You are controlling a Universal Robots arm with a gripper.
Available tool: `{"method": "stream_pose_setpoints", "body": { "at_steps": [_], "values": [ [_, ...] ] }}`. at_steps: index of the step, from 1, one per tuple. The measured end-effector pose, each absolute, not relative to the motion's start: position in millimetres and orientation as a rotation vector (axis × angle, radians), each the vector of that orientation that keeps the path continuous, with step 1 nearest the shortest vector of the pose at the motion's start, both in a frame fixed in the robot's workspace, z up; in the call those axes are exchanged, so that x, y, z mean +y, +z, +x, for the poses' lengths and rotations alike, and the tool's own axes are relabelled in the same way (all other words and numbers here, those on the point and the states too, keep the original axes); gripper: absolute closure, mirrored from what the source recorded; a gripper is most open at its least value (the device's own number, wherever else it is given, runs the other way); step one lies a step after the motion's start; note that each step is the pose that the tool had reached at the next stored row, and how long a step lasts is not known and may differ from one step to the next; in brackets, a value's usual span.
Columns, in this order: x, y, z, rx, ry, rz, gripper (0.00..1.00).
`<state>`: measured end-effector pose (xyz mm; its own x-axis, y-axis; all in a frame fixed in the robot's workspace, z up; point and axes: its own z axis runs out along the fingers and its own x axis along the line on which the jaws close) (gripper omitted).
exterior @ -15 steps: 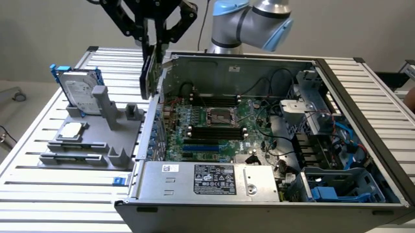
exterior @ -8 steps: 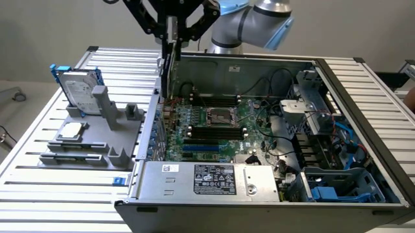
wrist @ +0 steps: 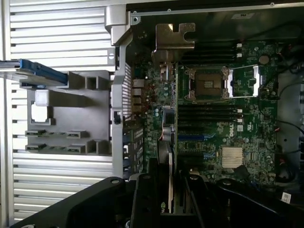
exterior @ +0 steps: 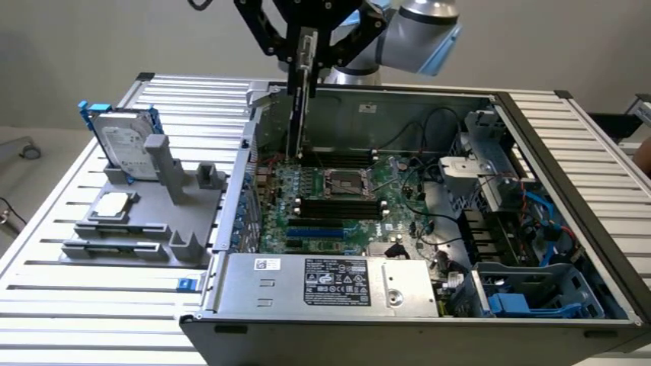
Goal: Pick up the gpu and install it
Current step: 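Pick up the gpu and move the gpu toward the slot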
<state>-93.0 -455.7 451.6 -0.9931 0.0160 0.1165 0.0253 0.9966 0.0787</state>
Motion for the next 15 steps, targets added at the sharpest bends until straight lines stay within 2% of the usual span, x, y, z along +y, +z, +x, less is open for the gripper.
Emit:
{"method": "stream_pose_setpoints", "body": {
  "at_steps": [15],
  "values": [
    [-461, 452, -63, -3.013, -0.126, -0.031, 0.73]
  ]
}}
